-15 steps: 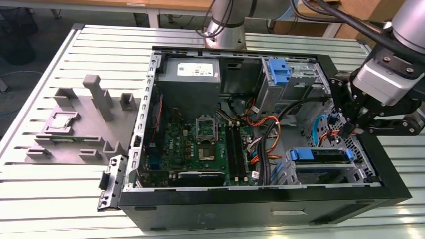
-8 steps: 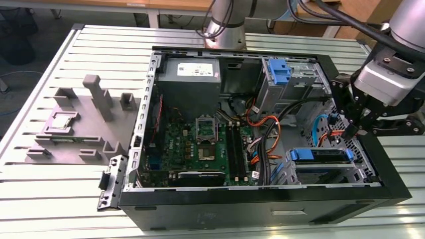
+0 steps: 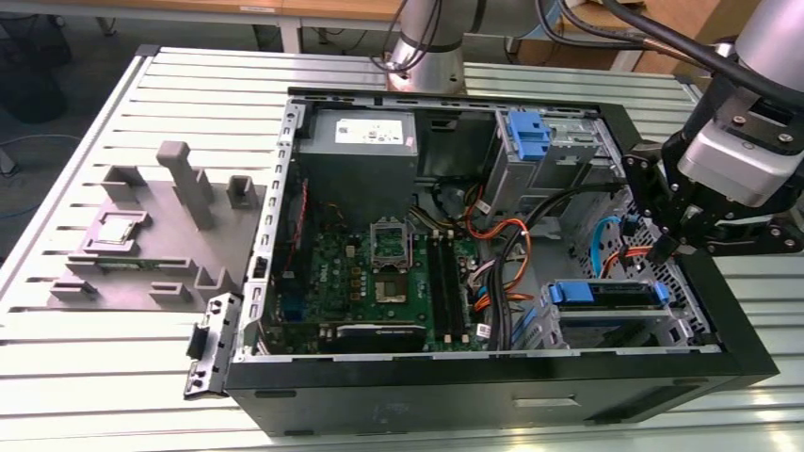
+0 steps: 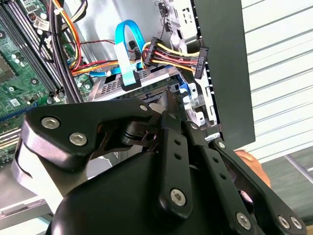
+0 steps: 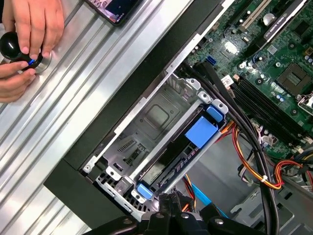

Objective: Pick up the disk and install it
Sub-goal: 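Insert the first disk wire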

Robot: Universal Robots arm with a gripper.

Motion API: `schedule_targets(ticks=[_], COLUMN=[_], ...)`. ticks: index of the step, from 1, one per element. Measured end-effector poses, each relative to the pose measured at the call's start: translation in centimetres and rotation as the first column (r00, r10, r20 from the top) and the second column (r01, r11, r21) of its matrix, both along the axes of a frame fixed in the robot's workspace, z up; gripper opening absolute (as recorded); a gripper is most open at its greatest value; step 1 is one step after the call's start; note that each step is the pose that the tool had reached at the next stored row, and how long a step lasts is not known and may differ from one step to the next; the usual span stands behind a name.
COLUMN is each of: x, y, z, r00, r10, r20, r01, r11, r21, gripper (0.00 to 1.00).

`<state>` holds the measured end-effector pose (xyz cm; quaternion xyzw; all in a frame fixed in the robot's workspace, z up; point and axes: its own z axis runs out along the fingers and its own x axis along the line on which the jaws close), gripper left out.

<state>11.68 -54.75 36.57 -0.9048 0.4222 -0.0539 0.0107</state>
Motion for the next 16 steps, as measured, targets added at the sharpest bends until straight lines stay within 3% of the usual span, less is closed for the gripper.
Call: schedule_targets(ticks=[12, 16], x=[0.00, 0.01], y=[0.00, -0.02], z=[0.00, -0.09], r00=[1.0000, 0.9987], r10=[0.001, 0.051], r20=[0.0000, 0.0000], r01=[-0.001, -0.051], r11=[1.0000, 0.9987], r21=[0.0000, 0.0000], gripper=[0.10, 0.10])
